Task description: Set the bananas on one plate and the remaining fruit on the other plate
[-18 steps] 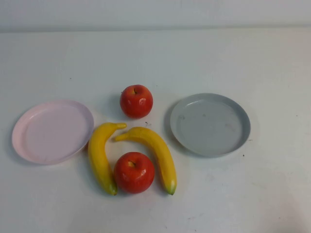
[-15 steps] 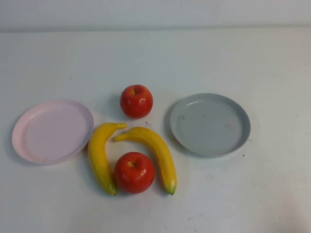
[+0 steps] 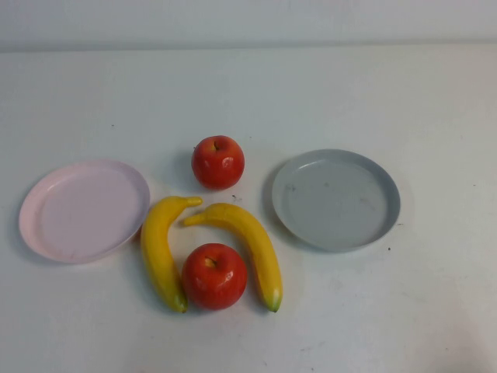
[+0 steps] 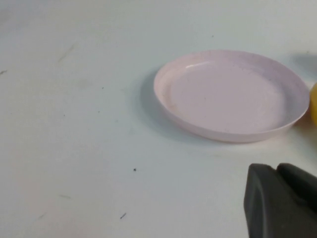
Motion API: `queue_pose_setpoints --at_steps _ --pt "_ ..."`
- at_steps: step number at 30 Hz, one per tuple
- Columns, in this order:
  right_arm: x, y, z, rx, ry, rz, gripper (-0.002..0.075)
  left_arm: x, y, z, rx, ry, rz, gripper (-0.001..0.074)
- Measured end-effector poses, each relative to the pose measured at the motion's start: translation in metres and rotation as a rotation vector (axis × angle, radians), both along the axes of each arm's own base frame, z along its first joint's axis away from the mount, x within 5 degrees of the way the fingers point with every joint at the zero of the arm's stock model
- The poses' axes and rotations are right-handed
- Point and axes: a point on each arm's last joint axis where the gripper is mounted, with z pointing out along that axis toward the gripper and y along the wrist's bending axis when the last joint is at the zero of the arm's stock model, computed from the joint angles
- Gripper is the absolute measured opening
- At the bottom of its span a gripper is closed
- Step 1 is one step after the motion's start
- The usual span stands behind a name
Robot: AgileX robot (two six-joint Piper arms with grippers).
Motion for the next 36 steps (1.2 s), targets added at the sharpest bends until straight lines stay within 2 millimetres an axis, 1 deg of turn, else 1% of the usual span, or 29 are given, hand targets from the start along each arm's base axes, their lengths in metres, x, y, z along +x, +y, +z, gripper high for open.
queue_pose_setpoints --at_steps 5,10,13,16,24,27,29,31,34,36 --pt "0.0 0.0 0.0 0.0 0.0 0.0 -0.0017 0.001 -0.003 0.005 -0.118 -0.05 -0.007 0.0" --pt "0.0 0.0 0.0 0.0 0.0 0.0 -0.0017 0.002 -0.007 0.01 -0.397 -0.093 0.009 0.0" --pt "0.0 0.0 0.0 0.0 0.0 0.0 -0.0017 0.002 -0.007 0.012 -0.5 -0.106 0.015 -0.0001" --pt "0.0 0.0 0.0 0.0 0.0 0.0 -0.0017 0.002 -0.008 0.013 -0.539 -0.118 0.018 -0.0001" --pt "0.0 0.0 0.0 0.0 0.0 0.0 -0.0017 0.002 -0.007 0.014 -0.553 -0.125 0.019 -0.0001" --pt "0.0 0.0 0.0 0.0 0.0 0.0 -0.0017 0.002 -0.008 0.015 -0.605 -0.124 0.023 -0.0001" --pt "0.0 0.0 0.0 0.0 0.0 0.0 -0.0017 0.001 -0.009 0.021 -0.619 -0.105 0.016 -0.0001" --pt "0.0 0.0 0.0 0.0 0.0 0.0 -0.0017 0.001 -0.011 0.036 -0.613 -0.068 0.007 -0.0001" --pt "0.0 0.0 0.0 0.0 0.0 0.0 -0.0017 0.004 -0.014 0.064 -0.532 0.013 -0.026 -0.0001" --pt "0.0 0.0 0.0 0.0 0.0 0.0 -0.0017 0.008 -0.017 0.078 -0.463 0.084 -0.051 -0.0001"
